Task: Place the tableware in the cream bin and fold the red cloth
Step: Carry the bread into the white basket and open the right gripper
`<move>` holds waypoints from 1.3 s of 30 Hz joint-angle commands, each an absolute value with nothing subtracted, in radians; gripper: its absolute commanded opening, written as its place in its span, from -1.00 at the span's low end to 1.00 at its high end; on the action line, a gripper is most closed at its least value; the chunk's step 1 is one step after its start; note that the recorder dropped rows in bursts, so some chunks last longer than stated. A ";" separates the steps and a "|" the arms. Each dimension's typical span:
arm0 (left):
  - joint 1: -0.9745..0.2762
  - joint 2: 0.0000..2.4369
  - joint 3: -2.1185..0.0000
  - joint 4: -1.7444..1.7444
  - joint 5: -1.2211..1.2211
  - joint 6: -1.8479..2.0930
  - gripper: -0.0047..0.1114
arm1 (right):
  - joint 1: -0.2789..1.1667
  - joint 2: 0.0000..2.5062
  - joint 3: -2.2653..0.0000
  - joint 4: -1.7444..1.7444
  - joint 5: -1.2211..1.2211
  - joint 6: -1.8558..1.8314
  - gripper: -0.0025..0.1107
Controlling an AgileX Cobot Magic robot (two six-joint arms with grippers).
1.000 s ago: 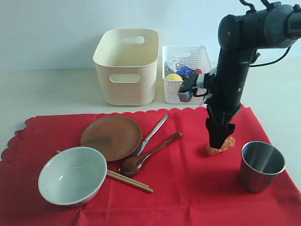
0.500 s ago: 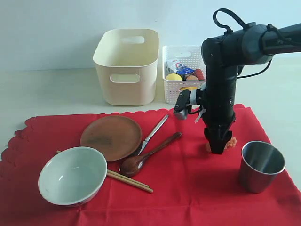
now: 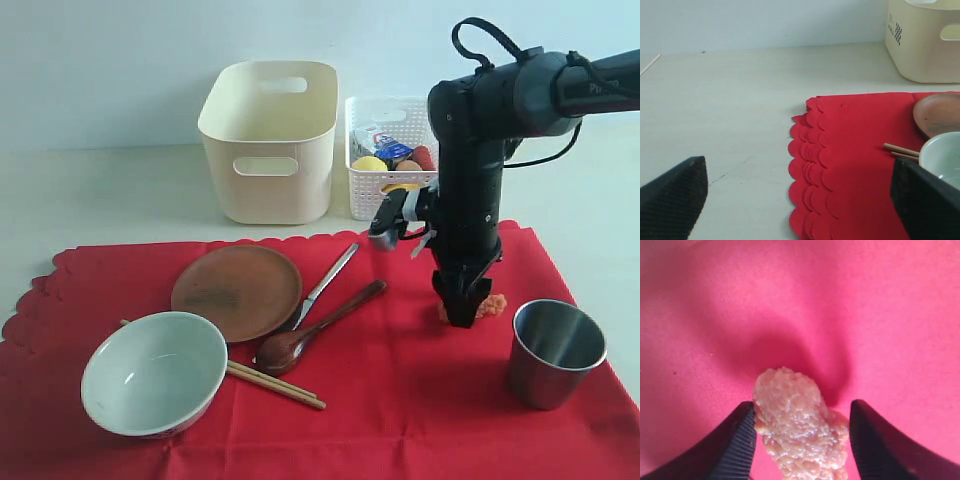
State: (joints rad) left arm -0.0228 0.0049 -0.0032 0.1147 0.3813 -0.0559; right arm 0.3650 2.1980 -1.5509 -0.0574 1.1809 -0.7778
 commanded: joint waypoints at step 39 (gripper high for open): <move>-0.020 0.000 0.000 0.117 0.370 -0.055 0.70 | 0.325 1.928 -1.559 0.590 0.811 -0.956 -0.96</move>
State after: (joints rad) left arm -0.0228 0.0049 -0.0032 0.1147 0.3813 -0.0559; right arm 0.3544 1.9385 -1.5509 0.5041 0.8283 -0.8975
